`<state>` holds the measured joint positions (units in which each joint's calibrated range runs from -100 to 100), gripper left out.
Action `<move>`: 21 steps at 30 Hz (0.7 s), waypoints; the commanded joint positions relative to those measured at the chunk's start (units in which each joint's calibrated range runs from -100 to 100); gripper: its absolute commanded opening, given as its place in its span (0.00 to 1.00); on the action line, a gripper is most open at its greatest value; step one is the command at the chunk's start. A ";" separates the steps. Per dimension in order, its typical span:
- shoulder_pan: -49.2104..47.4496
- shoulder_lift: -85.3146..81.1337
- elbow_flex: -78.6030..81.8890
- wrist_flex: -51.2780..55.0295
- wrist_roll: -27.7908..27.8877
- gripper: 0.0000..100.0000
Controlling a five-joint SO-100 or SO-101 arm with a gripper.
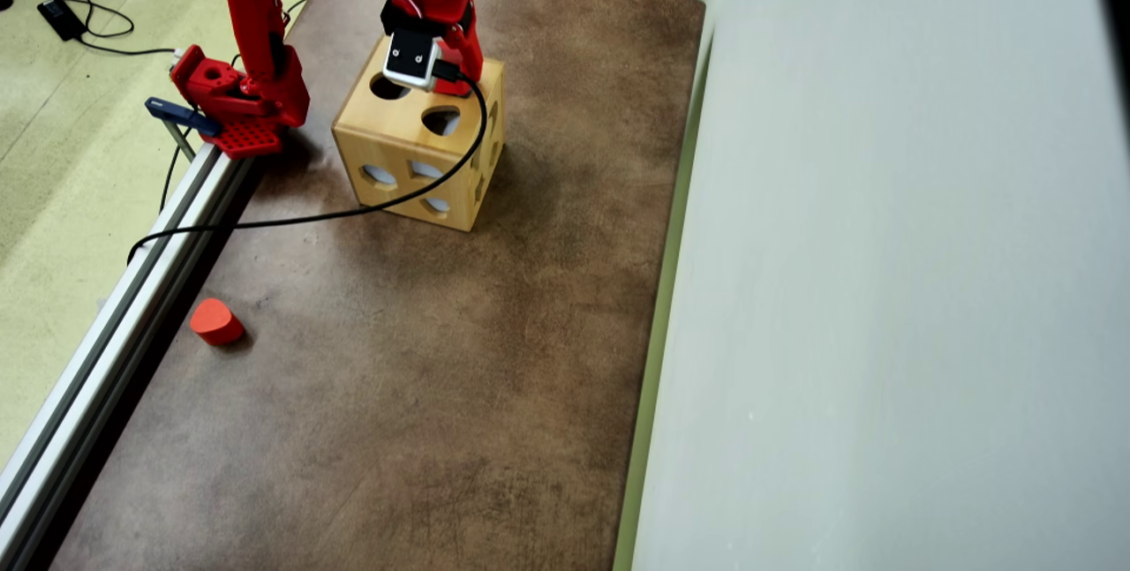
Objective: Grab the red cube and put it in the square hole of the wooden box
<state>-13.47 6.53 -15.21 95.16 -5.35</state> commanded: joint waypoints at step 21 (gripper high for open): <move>-1.76 2.09 -0.35 -0.14 -3.13 0.03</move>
<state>-14.77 8.64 -15.58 95.16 -8.33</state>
